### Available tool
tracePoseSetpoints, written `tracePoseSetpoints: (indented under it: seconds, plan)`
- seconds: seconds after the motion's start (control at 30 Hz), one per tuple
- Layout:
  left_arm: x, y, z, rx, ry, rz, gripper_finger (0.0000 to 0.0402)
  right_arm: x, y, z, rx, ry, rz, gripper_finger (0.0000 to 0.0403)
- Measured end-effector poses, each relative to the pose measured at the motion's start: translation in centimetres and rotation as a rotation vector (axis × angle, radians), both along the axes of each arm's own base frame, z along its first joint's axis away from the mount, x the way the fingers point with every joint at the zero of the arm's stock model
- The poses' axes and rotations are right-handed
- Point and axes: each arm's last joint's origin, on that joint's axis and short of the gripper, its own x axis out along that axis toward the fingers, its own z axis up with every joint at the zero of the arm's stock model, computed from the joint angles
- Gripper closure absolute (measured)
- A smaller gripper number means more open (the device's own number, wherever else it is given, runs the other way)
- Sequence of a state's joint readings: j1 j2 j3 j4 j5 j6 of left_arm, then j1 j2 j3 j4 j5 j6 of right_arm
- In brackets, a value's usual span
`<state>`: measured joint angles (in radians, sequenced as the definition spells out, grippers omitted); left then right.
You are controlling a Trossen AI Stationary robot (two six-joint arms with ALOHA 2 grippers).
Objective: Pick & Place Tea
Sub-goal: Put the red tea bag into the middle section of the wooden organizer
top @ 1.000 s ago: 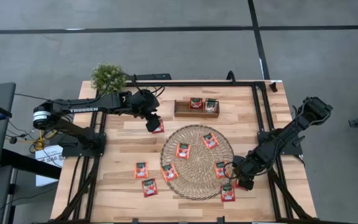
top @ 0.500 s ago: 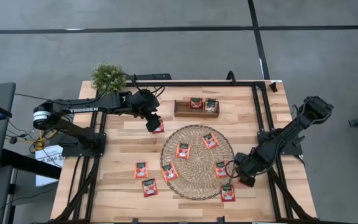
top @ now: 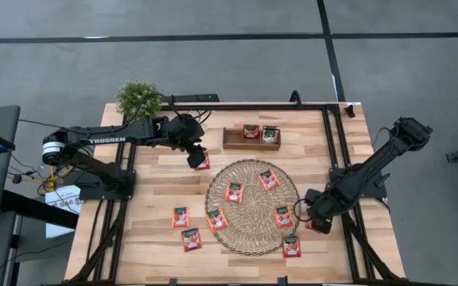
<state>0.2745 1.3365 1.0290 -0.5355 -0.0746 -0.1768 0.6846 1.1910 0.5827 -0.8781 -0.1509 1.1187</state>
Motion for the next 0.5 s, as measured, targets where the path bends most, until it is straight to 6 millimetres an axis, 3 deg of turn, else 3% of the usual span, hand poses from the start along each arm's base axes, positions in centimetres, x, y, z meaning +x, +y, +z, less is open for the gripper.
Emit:
tracePoseSetpoints:
  seconds: [0.5]
  plan:
    - [0.2,0.0,0.2,0.008,-0.027,0.000,0.0220,-1.3,-1.0,3.1,0.044,-0.045,0.001,0.0403]
